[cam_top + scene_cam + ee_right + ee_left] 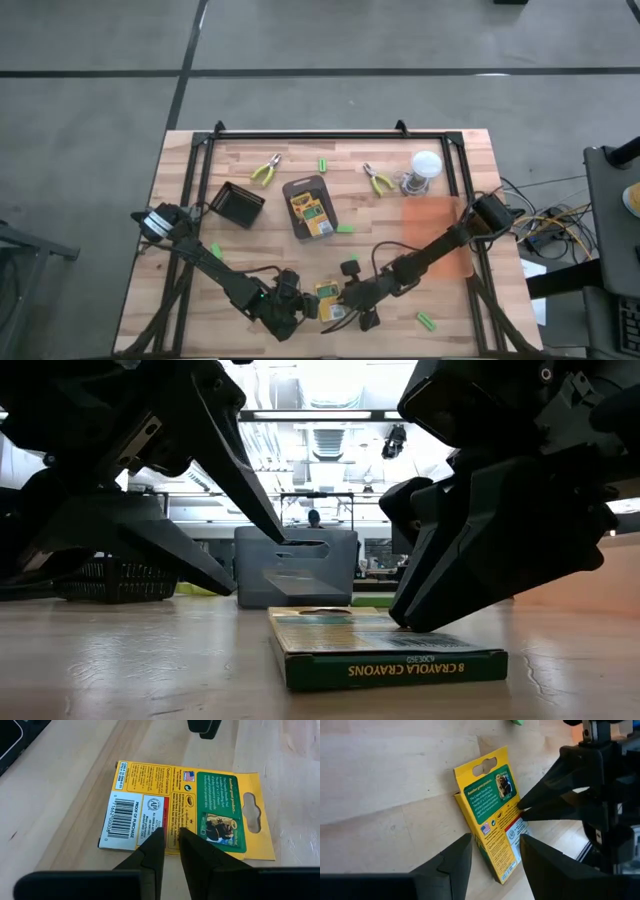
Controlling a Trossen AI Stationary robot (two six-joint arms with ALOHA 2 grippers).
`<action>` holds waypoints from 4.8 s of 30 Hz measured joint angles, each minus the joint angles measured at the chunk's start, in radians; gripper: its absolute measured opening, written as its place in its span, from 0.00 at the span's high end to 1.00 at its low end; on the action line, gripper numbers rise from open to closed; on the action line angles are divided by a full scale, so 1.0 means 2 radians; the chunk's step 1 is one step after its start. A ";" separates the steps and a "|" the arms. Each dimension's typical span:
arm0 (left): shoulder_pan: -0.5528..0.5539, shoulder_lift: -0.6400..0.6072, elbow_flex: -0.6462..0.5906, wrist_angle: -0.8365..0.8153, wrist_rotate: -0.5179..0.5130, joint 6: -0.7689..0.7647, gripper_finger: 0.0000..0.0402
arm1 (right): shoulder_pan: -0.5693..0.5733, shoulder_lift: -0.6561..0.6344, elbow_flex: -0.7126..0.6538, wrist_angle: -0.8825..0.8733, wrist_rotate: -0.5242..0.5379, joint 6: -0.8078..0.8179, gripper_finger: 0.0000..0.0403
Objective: Pick & Place School Supplies
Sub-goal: Put the yellow crayon box into the black transparent bin
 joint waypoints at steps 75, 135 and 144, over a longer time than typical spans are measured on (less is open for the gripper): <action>0.017 0.035 0.000 0.033 0.041 -0.054 0.58 | 0.000 -0.004 0.001 -0.040 -0.019 0.054 0.86; 0.048 0.050 -0.001 0.088 0.020 0.055 0.58 | 0.000 -0.004 0.001 -0.035 -0.019 0.041 0.86; 0.048 0.050 -0.001 0.088 0.021 0.067 0.59 | 0.000 -0.004 0.001 -0.035 -0.019 0.039 0.86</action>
